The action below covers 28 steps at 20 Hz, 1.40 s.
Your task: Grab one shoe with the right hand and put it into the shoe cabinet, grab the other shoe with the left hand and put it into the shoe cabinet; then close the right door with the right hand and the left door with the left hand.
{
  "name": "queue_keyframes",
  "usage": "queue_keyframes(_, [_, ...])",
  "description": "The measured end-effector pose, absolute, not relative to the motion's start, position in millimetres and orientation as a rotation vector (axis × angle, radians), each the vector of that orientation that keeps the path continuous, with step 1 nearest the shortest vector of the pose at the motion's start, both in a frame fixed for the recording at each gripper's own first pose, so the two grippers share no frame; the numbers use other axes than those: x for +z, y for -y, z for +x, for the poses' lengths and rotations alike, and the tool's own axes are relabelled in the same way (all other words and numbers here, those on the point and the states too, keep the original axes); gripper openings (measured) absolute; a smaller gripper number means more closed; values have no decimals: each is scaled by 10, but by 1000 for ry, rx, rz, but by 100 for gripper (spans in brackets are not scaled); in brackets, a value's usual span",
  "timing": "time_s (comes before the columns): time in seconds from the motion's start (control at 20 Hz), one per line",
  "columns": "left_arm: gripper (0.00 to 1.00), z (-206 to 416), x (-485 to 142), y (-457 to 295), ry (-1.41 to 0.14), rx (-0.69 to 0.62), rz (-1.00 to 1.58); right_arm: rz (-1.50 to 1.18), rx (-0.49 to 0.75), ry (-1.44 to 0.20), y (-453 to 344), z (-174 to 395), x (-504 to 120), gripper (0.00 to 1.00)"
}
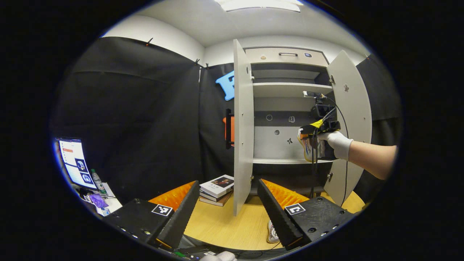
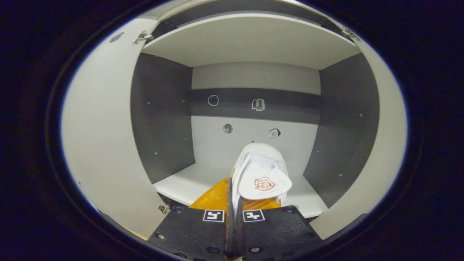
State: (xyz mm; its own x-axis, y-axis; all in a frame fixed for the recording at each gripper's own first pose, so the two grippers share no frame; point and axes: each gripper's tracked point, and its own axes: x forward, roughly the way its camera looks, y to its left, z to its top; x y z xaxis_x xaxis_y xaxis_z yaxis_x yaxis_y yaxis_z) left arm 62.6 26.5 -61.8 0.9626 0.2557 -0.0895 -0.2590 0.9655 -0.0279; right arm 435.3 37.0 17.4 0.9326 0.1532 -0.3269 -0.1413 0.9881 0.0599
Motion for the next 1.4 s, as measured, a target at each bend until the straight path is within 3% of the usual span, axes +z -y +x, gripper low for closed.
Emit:
queue_keyframes(0.35, [96,612,-586,-312,-100,336,-34,-41,89,-504,-263,5330,-481,5])
queue_keyframes(0.65, [96,572,-561,-317,-122,360,-10,-58,70,-739,-235,5514,-1004,5])
queue_keyframes(0.85, [97,603,-541,-327,-120,358,-9,-149,49,-817,-273,5489,-1028,7])
queue_keyframes(1.05, [96,591,-514,-344,-109,339,-12,-43,44,-738,-248,5376,-823,28])
queue_keyframes(1.1, [96,591,-510,-352,-107,332,-14,-18,52,-704,-252,5325,-718,48])
queue_keyframes(1.15, [96,596,-514,-359,-104,325,-17,1,49,-653,-221,5285,-593,57])
queue_keyframes(1.3, [97,598,-515,-386,-97,296,-40,29,40,-491,-130,4940,-126,63])
queue_keyframes(1.4, [96,594,-522,-402,-97,274,-41,35,46,-374,-108,4620,171,85])
